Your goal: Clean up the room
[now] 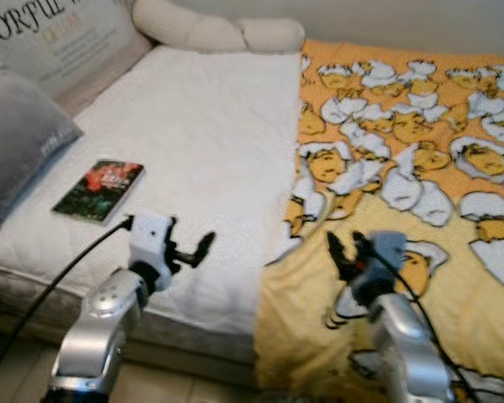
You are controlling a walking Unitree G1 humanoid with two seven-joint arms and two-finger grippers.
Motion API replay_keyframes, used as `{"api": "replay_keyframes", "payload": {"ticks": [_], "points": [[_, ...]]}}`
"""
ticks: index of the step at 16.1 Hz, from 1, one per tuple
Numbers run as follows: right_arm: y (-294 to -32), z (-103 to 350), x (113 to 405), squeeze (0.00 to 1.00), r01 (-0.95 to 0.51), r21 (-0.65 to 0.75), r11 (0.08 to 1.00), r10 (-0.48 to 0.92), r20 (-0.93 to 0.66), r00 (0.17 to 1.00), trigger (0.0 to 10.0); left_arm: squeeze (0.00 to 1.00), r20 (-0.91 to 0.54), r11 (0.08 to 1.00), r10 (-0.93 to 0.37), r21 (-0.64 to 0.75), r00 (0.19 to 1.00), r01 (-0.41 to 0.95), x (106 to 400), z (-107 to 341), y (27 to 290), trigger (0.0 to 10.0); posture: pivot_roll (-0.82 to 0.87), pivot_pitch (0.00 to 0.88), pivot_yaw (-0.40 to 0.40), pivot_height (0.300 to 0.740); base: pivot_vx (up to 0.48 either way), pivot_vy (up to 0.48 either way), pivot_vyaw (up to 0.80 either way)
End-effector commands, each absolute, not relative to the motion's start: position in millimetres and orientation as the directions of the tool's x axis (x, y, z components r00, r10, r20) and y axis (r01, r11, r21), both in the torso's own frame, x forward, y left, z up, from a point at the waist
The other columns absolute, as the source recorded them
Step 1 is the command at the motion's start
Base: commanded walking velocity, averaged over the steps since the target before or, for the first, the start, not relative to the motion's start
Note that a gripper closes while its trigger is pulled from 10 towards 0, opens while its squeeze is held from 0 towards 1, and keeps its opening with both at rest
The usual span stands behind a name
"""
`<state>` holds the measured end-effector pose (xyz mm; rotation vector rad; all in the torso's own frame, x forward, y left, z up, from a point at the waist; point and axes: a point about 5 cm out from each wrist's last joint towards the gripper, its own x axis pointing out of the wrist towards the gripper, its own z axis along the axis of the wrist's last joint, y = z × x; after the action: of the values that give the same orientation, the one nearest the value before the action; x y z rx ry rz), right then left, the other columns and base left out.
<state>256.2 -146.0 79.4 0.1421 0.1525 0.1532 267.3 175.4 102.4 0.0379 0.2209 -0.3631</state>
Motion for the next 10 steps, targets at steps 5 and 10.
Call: {"api": "replay_keyframes", "payload": {"ticks": [5,10], "points": [[-167.5,80.4,264.3,1.00,0.004,0.103,0.995,0.013,-0.167,0.986,10.0,0.00,-0.191,0.938,-0.335,0.024,0.923,0.346,278.2,108.9,173.2,10.0,0.03,0.000,0.067,0.740,0.000,-0.435,-0.54],[-176.0,73.3,259.1,1.00,0.065,0.087,0.994,-0.046,-0.197,0.979,10.0,0.00,-0.192,0.937,-0.337,0.026,0.922,0.348,283.9,109.1,170.6,10.0,0.03,0.000,0.069,0.740,0.000,-0.421,-0.80]]}}
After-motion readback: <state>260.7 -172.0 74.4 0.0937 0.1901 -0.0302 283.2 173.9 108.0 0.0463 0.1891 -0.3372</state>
